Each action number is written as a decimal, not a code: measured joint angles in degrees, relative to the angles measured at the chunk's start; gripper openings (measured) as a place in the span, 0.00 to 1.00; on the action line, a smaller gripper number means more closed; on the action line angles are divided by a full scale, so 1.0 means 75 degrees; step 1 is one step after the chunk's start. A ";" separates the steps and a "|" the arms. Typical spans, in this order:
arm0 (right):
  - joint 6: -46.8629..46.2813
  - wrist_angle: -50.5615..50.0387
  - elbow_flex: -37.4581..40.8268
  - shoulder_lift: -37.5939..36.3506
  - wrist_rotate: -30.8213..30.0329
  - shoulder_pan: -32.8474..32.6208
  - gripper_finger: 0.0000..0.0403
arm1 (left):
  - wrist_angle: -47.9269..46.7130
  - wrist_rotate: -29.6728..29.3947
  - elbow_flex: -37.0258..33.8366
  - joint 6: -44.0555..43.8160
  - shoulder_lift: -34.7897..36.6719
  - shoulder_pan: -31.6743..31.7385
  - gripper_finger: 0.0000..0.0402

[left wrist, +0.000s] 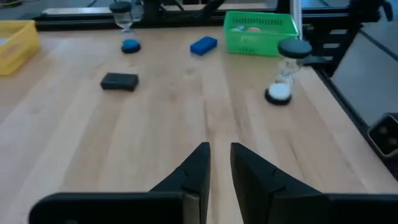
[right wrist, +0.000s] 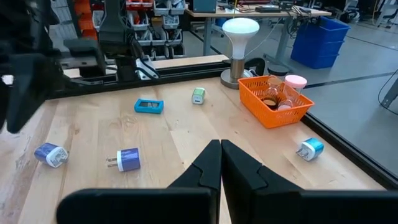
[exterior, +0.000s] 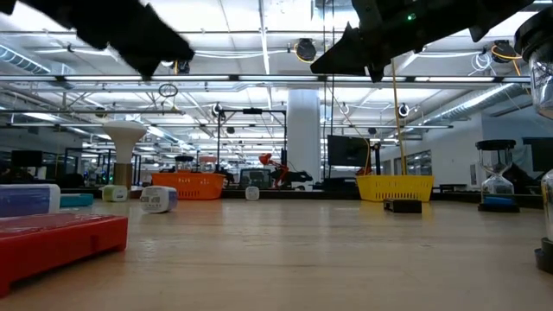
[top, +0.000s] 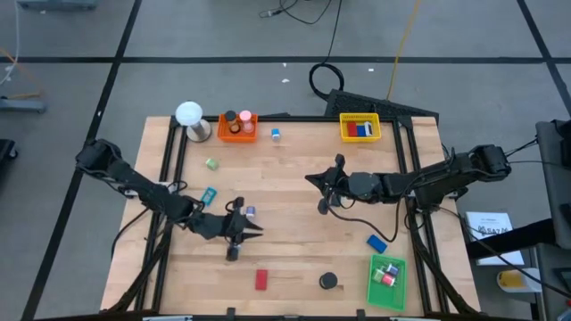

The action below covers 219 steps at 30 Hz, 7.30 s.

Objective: Pick & Place Office items
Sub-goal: Put the bottom purple charger adapter into the green basket

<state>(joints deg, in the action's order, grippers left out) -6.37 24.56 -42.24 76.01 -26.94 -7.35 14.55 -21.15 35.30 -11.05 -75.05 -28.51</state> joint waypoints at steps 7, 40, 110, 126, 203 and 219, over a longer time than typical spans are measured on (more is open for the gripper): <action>0.0000 0.0046 0.0000 0.0000 0.0012 -0.0003 0.01 | -0.0140 -0.1753 0.0281 0.0052 0.0003 -0.0109 0.15; 0.0000 0.0058 0.0000 0.0000 0.0020 -0.0003 0.01 | -0.7161 -0.0304 0.1779 -0.5606 0.0006 -0.1886 0.06; 0.0000 0.0058 0.0000 0.0001 0.0022 -0.0001 0.01 | -0.7853 0.1010 0.2531 -0.7022 -0.2690 -0.0979 0.53; -0.0002 0.0058 0.0002 0.0002 0.0022 -0.0002 0.01 | -0.7524 0.0823 0.2523 -0.5879 -0.2821 -0.0909 0.55; -0.0001 0.0064 0.0003 0.0003 0.0023 -0.0003 0.01 | 0.1115 0.1188 0.2281 0.1785 -0.4493 0.2307 0.57; 0.0000 0.0088 0.0000 0.0003 0.0023 0.0000 0.01 | 0.6376 0.0527 -0.2953 0.1625 -0.1485 0.1412 0.24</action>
<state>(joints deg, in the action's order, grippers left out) -6.37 25.22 -42.24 76.03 -26.76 -7.36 62.37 -17.20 13.15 1.14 -86.18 -17.92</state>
